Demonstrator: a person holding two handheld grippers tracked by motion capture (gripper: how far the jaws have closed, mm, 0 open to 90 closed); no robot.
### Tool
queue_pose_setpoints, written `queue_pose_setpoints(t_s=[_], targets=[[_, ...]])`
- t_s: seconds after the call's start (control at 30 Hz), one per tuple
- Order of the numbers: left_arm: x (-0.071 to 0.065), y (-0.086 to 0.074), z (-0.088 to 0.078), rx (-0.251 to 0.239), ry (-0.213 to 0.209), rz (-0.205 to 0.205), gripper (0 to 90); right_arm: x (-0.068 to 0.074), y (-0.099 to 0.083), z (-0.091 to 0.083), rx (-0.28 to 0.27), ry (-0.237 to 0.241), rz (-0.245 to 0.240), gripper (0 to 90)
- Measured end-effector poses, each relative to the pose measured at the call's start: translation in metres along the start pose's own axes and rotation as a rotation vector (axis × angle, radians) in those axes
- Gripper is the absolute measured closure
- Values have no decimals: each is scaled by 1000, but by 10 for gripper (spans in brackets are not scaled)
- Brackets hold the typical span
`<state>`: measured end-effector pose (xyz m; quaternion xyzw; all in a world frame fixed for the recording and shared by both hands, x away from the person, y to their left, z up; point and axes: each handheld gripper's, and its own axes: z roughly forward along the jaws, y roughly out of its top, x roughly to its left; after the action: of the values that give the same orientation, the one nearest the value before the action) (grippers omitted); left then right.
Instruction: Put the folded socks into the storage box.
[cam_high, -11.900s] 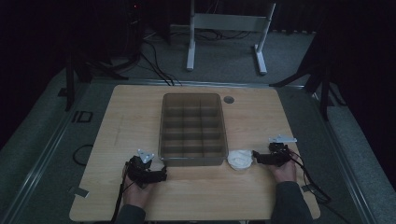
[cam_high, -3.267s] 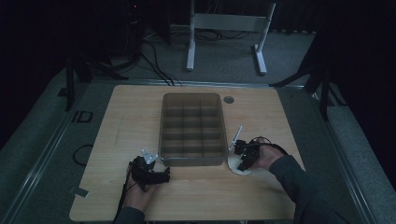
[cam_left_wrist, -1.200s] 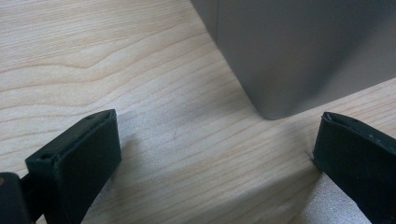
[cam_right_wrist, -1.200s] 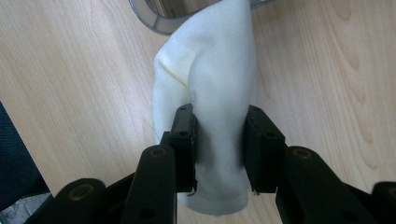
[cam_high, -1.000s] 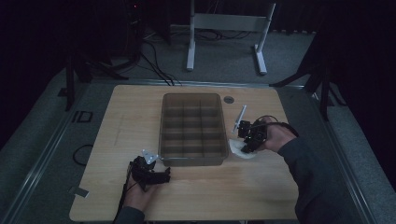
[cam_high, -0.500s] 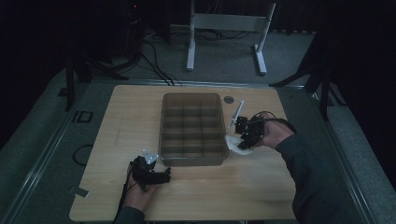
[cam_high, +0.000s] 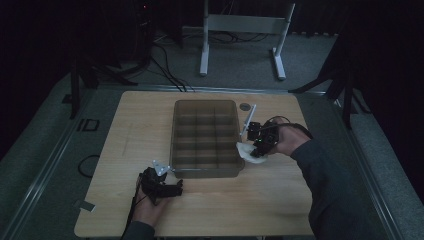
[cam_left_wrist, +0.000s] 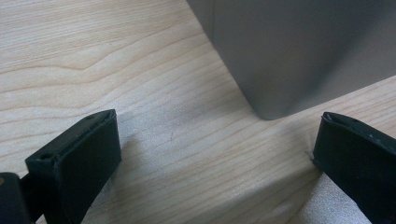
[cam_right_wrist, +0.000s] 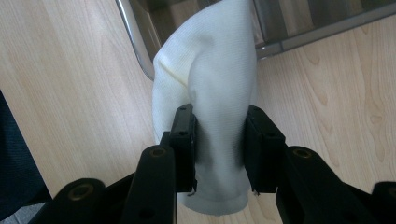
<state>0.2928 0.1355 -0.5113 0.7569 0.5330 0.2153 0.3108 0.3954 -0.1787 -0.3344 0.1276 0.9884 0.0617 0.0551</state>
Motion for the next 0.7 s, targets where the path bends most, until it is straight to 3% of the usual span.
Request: queue_pose_setpoints(t_s=[0.7], targets=[[0,0,0,1,-3,6,10,3,19,5,1,6,-34,675]])
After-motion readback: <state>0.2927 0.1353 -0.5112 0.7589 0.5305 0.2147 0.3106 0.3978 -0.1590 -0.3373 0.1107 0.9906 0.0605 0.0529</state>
